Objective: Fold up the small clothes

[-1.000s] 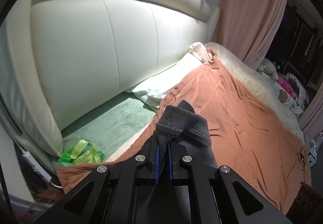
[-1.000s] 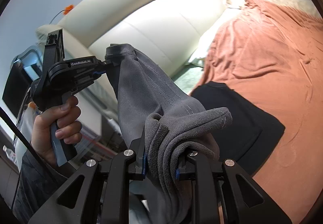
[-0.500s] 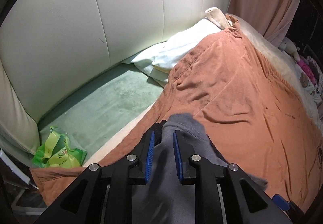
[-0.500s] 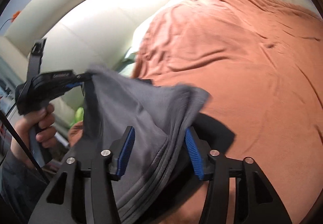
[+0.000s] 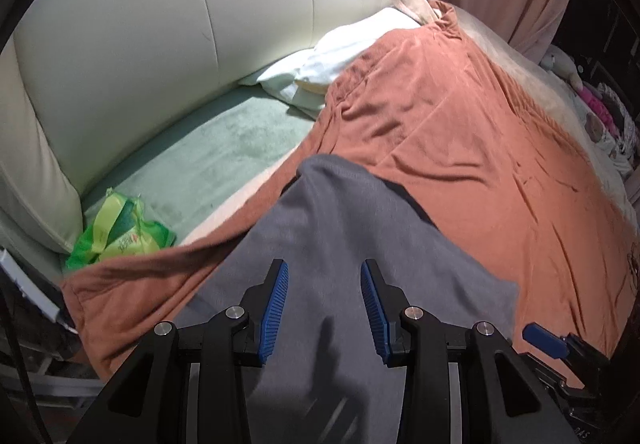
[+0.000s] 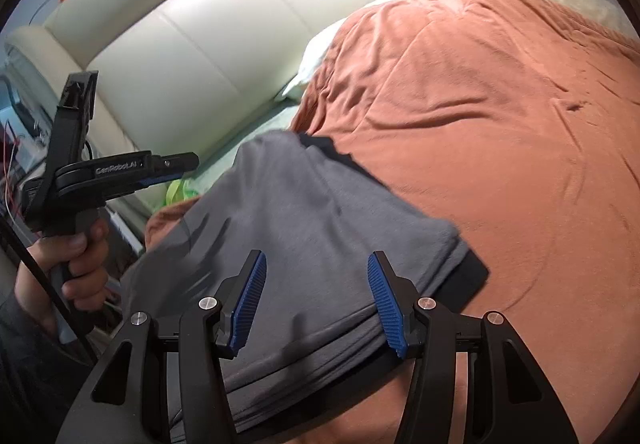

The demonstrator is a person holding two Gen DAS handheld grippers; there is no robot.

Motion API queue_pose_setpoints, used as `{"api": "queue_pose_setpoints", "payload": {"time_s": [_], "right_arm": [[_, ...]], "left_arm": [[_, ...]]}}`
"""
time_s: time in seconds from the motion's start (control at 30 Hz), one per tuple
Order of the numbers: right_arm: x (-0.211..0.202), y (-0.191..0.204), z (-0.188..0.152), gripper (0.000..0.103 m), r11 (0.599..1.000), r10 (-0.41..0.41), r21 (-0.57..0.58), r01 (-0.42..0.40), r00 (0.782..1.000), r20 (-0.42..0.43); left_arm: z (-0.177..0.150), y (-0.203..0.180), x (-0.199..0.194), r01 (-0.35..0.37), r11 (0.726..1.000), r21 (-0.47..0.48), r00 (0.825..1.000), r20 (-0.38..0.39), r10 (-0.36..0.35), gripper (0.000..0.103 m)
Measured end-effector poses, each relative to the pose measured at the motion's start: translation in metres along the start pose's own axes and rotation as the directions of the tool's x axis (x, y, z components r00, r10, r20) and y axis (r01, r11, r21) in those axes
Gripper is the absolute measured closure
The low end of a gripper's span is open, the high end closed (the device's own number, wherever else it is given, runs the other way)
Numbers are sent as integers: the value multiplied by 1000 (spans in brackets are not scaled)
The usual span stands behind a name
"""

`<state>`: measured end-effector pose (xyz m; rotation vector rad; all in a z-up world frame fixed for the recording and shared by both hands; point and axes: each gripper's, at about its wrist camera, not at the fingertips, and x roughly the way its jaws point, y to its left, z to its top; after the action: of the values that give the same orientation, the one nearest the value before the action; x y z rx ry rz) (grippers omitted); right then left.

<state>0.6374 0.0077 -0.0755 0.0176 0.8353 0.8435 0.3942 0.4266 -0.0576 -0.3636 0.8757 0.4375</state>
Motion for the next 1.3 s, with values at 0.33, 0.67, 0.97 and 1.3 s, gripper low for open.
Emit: {"api": "queue_pose_setpoints", "payload": {"time_s": [0.33, 0.67, 0.97, 1.3], "right_arm": [[13, 73, -29, 52, 958, 78, -266, -109, 989, -124], [10, 93, -65, 52, 915, -20, -402, -49, 986, -167], [-26, 98, -91, 52, 927, -60, -375, -7, 984, -166], [-120, 85, -111, 52, 953, -145, -278, 121, 987, -68]], "left_arm": [[-72, 15, -11, -10, 1000, -5, 998, -66, 10, 63], [-147, 25, -39, 28, 1000, -12, 998, -59, -29, 63], [-187, -1, -64, 142, 981, 136, 987, -99, -129, 63], [-206, -30, -107, 230, 957, 177, 972, -82, -218, 63]]}}
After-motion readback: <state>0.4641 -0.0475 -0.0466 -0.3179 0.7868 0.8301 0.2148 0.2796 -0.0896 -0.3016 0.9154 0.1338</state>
